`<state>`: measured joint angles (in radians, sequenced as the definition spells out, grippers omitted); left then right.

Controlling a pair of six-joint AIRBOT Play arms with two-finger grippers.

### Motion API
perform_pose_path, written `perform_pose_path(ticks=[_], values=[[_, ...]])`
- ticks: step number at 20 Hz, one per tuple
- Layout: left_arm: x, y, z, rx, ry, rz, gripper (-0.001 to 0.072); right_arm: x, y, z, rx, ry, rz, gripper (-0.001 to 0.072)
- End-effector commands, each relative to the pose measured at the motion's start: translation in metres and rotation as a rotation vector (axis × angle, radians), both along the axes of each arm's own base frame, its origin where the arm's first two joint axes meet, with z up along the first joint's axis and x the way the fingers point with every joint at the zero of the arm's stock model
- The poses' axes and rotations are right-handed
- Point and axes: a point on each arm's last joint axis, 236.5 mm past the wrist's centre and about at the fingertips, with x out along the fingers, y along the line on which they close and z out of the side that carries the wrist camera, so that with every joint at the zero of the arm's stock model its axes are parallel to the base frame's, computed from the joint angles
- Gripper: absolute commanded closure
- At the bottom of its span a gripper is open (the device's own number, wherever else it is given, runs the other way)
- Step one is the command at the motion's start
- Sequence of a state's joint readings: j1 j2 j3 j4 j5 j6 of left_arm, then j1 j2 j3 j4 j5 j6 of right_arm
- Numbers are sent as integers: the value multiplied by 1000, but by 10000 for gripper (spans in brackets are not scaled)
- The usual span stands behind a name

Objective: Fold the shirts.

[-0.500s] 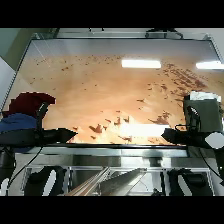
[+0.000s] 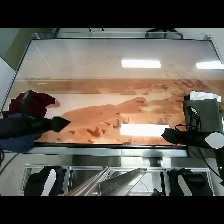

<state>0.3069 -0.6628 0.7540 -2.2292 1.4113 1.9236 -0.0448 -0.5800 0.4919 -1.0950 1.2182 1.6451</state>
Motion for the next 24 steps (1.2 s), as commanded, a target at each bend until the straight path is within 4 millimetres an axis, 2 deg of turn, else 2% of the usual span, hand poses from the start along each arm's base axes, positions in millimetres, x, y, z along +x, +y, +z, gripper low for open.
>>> perform_pose_path(ticks=[1,3,6,8,10,12,16,18,20,21,22,23,24], values=[[44,81,24,162,-13,190,12,0,0,0,1,0,1,692],[69,138,30,270,-22,297,11,0,0,0,0,0,1,692],[96,219,24,426,-10,413,11,0,0,0,0,0,1,692],[116,256,7,475,17,443,11,0,0,0,0,0,1,692],[129,285,-24,524,96,433,11,0,0,0,0,0,1,692],[134,303,-64,548,200,402,11,0,0,0,0,0,1,693],[122,315,-138,543,393,357,12,0,0,0,0,0,1,692],[114,310,-163,529,467,321,13,0,0,0,0,0,1,692],[111,305,-174,513,502,302,23,0,0,0,0,0,1,692],[112,302,-175,514,503,295,199,0,0,0,0,0,1,692],[114,301,-174,516,498,292,430,0,0,0,0,0,1,692],[116,299,-171,522,488,287,597,0,0,0,0,0,1,693],[121,297,-165,530,466,286,675,0,0,0,0,0,1,692]])
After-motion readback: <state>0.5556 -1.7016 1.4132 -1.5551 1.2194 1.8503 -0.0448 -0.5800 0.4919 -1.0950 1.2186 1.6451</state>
